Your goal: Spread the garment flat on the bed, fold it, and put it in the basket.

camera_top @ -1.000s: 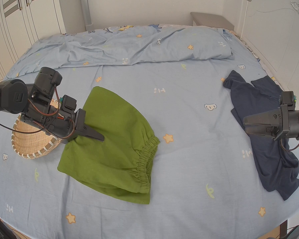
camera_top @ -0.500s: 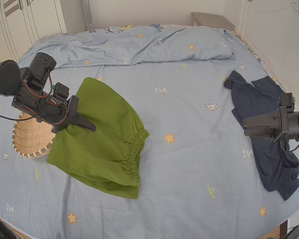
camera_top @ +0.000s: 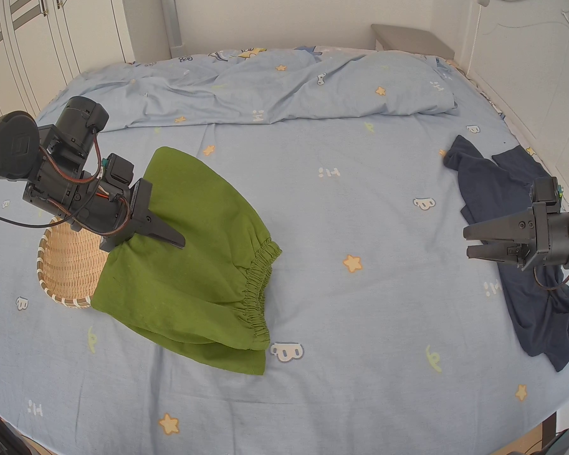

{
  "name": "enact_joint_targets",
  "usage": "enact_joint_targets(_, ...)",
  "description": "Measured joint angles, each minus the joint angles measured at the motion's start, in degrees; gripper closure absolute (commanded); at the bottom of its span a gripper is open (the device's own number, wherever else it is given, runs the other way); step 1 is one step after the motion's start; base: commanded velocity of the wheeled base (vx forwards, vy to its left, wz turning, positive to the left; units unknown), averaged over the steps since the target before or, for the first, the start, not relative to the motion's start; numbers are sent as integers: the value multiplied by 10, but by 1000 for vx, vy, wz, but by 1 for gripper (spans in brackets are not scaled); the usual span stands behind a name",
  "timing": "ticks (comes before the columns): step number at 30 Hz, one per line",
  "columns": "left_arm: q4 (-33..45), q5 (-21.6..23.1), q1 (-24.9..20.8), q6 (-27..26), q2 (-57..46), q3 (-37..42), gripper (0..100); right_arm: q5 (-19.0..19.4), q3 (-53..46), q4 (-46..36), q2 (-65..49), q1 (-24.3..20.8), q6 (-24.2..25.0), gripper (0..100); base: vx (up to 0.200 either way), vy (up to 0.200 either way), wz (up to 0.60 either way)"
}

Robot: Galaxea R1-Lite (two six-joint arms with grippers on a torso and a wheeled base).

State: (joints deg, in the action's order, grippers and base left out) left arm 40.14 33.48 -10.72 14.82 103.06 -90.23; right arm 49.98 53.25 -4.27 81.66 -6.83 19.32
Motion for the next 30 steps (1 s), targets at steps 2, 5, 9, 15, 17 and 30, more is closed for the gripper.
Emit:
enact_joint_targets(2,0,0,0,0,0,1,100,0,0,0,0,-1,0,0,0,200,0)
enact_joint_targets(5,0,0,0,-5,1,1,100,0,0,0,0,-1,0,0,0,200,0)
enact_joint_targets(9,1,0,-5,-20,1,8,100,0,-1,0,-1,-1,0,0,0,100,0)
enact_joint_targets(15,0,-5,-14,-38,-1,20,100,0,-1,-7,-1,-1,0,0,0,0,0)
enact_joint_targets(17,1,-5,-16,-39,-2,21,100,0,-1,-7,-1,-1,0,0,0,0,0)
enact_joint_targets(30,-10,-1,-39,-62,-42,54,100,0,-1,-7,-2,-3,-1,0,0,0,0)
